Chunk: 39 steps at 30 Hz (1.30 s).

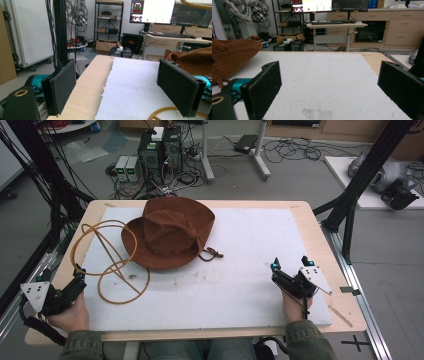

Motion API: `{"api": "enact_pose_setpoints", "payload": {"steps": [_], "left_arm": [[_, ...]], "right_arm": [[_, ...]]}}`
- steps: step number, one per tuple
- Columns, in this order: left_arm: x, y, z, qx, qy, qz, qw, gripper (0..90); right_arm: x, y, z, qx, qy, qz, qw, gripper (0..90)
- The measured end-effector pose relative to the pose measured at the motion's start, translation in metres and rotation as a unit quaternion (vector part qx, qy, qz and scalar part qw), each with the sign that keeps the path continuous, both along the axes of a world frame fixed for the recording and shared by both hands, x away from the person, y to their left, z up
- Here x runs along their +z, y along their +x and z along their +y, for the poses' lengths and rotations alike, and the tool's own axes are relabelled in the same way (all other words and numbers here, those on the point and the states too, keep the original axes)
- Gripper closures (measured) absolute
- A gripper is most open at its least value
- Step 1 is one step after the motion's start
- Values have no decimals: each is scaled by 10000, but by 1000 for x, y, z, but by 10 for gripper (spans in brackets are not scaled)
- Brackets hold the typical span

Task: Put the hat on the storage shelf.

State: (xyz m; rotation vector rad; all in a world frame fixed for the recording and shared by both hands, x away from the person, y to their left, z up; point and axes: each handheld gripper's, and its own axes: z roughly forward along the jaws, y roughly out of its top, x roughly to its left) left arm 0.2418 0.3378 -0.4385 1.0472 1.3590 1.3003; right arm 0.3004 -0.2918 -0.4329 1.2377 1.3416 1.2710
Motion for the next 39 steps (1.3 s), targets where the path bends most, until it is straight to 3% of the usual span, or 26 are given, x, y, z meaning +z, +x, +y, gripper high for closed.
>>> {"api": "enact_pose_setpoints", "payload": {"steps": [18, 24, 31, 35, 39], "left_arm": [[0, -1, 1, 17, -54, -15, 10000, 159], [-1, -2, 4, 50, -159, -25, 9999, 159], [-1, -2, 1, -2, -126, -23, 9999, 159], [-1, -2, -1, -33, -114, -36, 9999, 159], [-1, -2, -1, -44, -116, -3, 9999, 159]], "right_arm": [[0, 0, -2, -4, 80, 1, 10000, 44], [4, 0, -1, -15, 144, 21, 9999, 43], [35, 1, -4, -26, 124, -299, 9995, 43], [56, 12, -8, 9, 207, -270, 9994, 43], [81, 24, -9, 103, 122, -336, 9993, 43]]}}
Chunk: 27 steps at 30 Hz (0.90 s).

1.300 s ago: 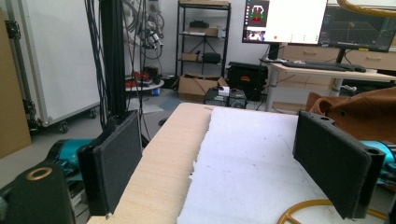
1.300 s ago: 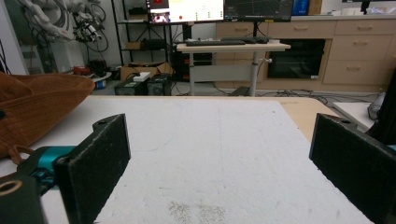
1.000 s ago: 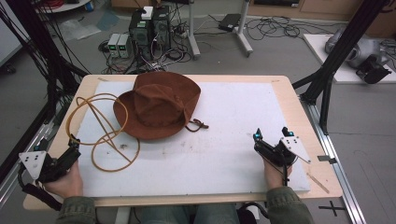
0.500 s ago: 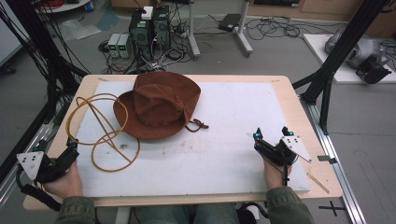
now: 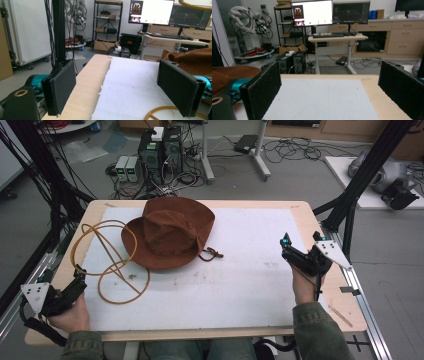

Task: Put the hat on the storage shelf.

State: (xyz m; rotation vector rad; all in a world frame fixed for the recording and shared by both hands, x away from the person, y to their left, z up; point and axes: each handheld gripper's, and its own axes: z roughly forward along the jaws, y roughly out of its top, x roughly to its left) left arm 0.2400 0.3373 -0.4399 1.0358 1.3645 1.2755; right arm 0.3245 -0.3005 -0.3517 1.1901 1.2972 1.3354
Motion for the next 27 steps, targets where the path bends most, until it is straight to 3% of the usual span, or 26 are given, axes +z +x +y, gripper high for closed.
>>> {"api": "enact_pose_setpoints", "payload": {"steps": [7, 10, 14, 18, 23, 27], "left_arm": [[0, -1, 1, 10, -18, -40, 10000, 159], [0, 0, 1, 15, 59, -32, 10000, 159], [1, -1, 0, 6, 69, -60, 10000, 159], [0, 0, 1, 14, 52, -32, 10000, 159], [0, -1, 1, 7, 47, -40, 10000, 159], [0, 0, 0, -18, 54, -43, 10000, 159]], "right_arm": [[52, 23, 11, 367, -296, -74, 9989, 43], [68, 36, 24, 662, -465, 46, 9967, 43], [80, 50, 43, 985, -631, 109, 9931, 43], [88, 63, 63, 1286, -597, 253, 9896, 43], [94, 80, 87, 1649, -755, 422, 9825, 44], [95, 98, 112, 1935, -918, 657, 9746, 44]]}}
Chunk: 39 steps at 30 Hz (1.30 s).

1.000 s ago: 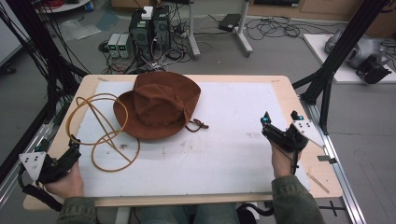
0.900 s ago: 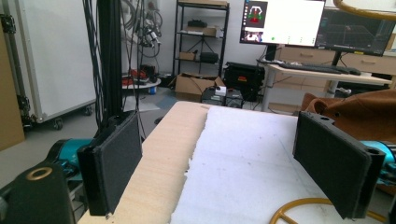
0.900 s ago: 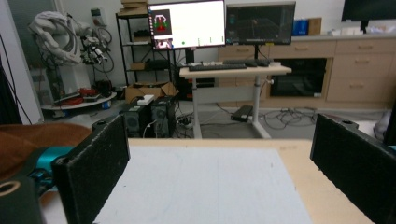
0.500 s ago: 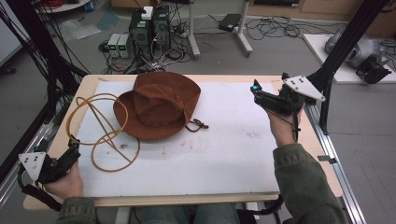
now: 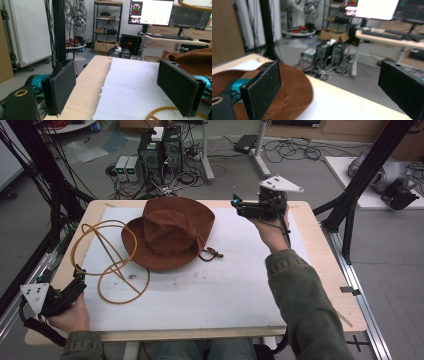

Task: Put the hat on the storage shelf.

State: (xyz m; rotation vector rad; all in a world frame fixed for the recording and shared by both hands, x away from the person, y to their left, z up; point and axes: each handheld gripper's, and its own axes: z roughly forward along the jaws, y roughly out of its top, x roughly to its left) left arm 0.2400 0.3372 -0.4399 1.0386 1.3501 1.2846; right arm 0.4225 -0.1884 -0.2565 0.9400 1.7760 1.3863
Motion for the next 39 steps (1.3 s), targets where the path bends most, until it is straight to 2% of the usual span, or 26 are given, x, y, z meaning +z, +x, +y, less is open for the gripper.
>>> {"api": "enact_pose_setpoints", "payload": {"steps": [5, 8, 11, 12, 13, 15, 16, 17, 18, 21, 23, 25, 27, 29, 30, 32, 33, 35, 36, 37, 39], "left_arm": [[0, -1, 0, 5, -22, -7, 10000, 159], [-1, 0, 1, 1, -79, -12, 10000, 159], [-1, -1, 2, 11, -81, 17, 10000, 159], [-1, -1, 2, 11, -81, 17, 10000, 159], [-1, -1, 2, 22, -100, 9, 9999, 159], [-2, -1, 3, 24, -113, 0, 9999, 159], [-2, -1, 3, 24, -113, 0, 9999, 159], [-2, -1, 3, 21, -135, 9, 9999, 159], [-2, -1, 4, 22, -150, 17, 9999, 159], [-2, -1, 4, 19, -162, 11, 9999, 159], [-3, 0, 4, 9, -182, 11, 9998, 159], [-2, -1, 3, 6, -180, -4, 9998, 159], [-3, 0, 4, -4, -182, -2, 9998, 159], [-3, 1, 4, -11, -198, 20, 9998, 159], [-3, 1, 4, -13, -209, 26, 9998, 159], [-3, 1, 4, -11, -205, 20, 9998, 159], [-3, 1, 3, -11, -207, 9, 9998, 159], [-3, 1, 3, -11, -206, 8, 9998, 159], [-3, 1, 3, -11, -206, 8, 9998, 159], [-3, 1, 3, -11, -209, 14, 9998, 159], [-3, 1, 4, 0, -216, 21, 9998, 159]], "right_arm": [[-6, 18, 38, 396, -266, 73, 9988, 44], [-20, 31, 57, 649, -292, 271, 9971, 44], [-39, 43, 76, 844, -618, 529, 9931, 43], [-39, 43, 76, 844, -618, 529, 9931, 43], [-54, 49, 90, 1107, -852, 687, 9878, 44], [-69, 52, 103, 1411, -1037, 851, 9809, 43], [-69, 52, 103, 1411, -1037, 851, 9809, 43], [-86, 55, 117, 1767, -1313, 1024, 9701, 43], [-92, 55, 122, 1877, -1427, 1068, 9659, 44], [-111, 56, 138, 2036, -1856, 1264, 9530, 49], [-122, 57, 146, 2042, -2036, 1388, 9474, 55], [-130, 59, 152, 2009, -2155, 1464, 9443, 80], [-136, 61, 155, 1960, -2203, 1521, 9434, 91], [-138, 63, 156, 1980, -2158, 1583, 9429, 237], [-140, 64, 156, 1959, -2162, 1625, 9426, 241], [-143, 66, 156, 1894, -2225, 1715, 9409, 353], [-144, 67, 156, 1870, -2207, 1785, 9404, 366], [-144, 70, 155, 1973, -2013, 1966, 9391, 481], [-144, 70, 155, 1973, -2013, 1966, 9391, 481], [-144, 73, 155, 2015, -1934, 2211, 9344, 578], [-145, 73, 157, 2011, -1863, 2428, 9305, 662]]}}
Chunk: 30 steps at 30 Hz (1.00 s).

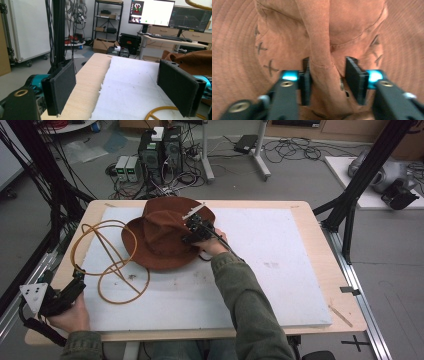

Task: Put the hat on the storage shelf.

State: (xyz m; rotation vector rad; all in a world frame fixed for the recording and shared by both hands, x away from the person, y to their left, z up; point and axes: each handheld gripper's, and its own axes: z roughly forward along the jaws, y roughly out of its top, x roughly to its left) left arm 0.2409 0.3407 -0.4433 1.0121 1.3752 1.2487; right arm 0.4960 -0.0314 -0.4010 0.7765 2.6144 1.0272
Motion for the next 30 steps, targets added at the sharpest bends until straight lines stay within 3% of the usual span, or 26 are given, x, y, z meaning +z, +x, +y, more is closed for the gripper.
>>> {"api": "enact_pose_setpoints", "payload": {"steps": [4, 5, 6, 10, 16, 21, 26, 30], "left_arm": [[0, 0, 0, 11, -5, -14, 10000, 159], [1, 0, 1, 11, -22, -18, 10000, 159], [1, -1, 1, 17, -32, -17, 10000, 159], [1, -1, 2, 30, -59, -50, 10000, 159], [1, -1, 1, 11, -63, -40, 10000, 159], [0, -2, 4, 41, -116, -35, 9999, 160], [1, -3, 5, 54, -164, -52, 9998, 160], [0, -3, 5, 49, -183, -50, 9998, 160]], "right_arm": [[0, 1, 3, -218, 43, 211, 9995, 851], [0, 1, 3, -218, 43, 211, 9995, 851], [-1, 1, 4, -380, 105, 375, 9985, 886], [0, -4, 5, -325, 56, 73, 9994, 894], [-1, -5, 4, -413, 166, 213, 9988, 894], [5, -9, 3, -461, 294, 22, 9985, 893], [9, -16, -5, -732, 620, -245, 9951, 893], [18, -21, -19, -988, 931, -403, 9899, 893]]}}
